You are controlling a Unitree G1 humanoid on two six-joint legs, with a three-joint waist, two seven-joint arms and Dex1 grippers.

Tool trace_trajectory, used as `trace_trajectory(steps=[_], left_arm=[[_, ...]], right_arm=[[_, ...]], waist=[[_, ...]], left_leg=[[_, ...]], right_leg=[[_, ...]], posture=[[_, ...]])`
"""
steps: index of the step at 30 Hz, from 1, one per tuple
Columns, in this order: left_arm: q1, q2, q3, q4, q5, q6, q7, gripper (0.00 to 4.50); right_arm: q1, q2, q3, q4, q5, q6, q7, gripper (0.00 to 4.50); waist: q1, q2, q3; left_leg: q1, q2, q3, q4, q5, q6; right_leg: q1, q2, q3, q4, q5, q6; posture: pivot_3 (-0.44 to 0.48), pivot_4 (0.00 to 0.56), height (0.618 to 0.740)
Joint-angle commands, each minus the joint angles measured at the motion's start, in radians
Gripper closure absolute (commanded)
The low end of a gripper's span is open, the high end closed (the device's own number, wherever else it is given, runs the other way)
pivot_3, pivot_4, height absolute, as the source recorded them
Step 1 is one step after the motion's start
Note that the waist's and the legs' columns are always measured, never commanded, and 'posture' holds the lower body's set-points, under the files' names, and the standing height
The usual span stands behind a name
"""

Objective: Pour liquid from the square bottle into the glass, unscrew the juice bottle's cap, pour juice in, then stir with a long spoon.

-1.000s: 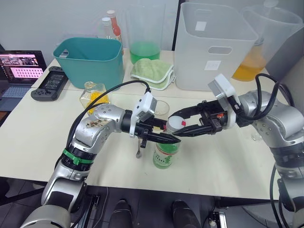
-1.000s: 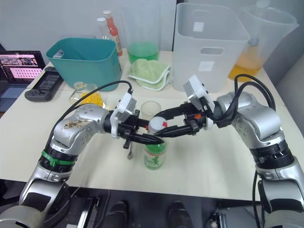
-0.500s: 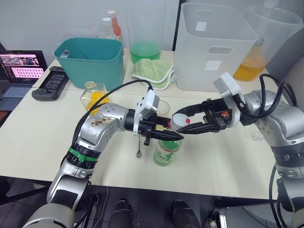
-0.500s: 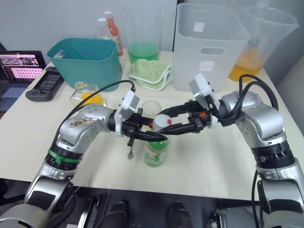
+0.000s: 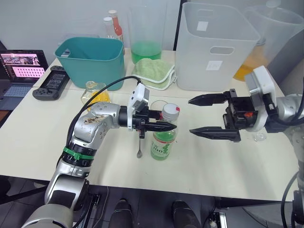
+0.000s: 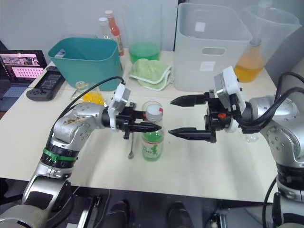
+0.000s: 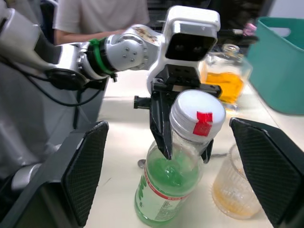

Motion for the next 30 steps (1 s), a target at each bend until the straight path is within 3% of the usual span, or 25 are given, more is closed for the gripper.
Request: trace_trajectory(steps=[1, 8, 15, 30], left_arm=[[-0.003, -0.007, 0.018, -0.029, -0.008, -0.007, 0.006, 3.15], [0.002, -0.027, 0.002, -0.025, -0.002, -0.021, -0.002, 3.15], [0.005, -0.058, 0.008, -0.017, 0.014, -0.058, 0.017, 3.15], [0.021, -0.087, -0.001, -0.048, 0.043, -0.108, 0.029, 3.15]], right_arm=[[0.032, 0.038, -0.072, -0.115, 0.035, 0.059, -0.221, 0.07], [0.091, 0.151, -0.094, -0.267, 0.133, 0.137, -0.566, 0.07], [0.152, 0.210, -0.053, -0.367, 0.235, 0.176, -0.809, 0.07], [0.086, 0.152, 0.000, -0.345, 0.411, 0.172, -0.974, 0.07]], waist=[[-0.001, 0.000, 0.000], [-0.001, 0.000, 0.000], [0.003, 0.000, 0.000], [-0.002, 0.000, 0.000]], left_leg=[[0.000, 0.000, 0.000, 0.000, 0.000, 0.000], [0.000, 0.000, 0.000, 0.000, 0.000, 0.000], [0.000, 0.000, 0.000, -0.001, 0.000, 0.000], [-0.001, 0.000, 0.000, -0.001, 0.000, 0.000]], right_leg=[[0.000, 0.000, 0.000, 0.000, 0.000, 0.000], [0.000, 0.000, 0.000, 0.000, 0.000, 0.000], [0.000, 0.000, 0.000, -0.001, 0.000, 0.000], [0.000, 0.000, 0.000, -0.001, 0.000, 0.000]], posture=[[0.000, 0.150, 0.734], [0.000, 0.150, 0.734], [0.000, 0.150, 0.734], [0.000, 0.150, 0.734]])
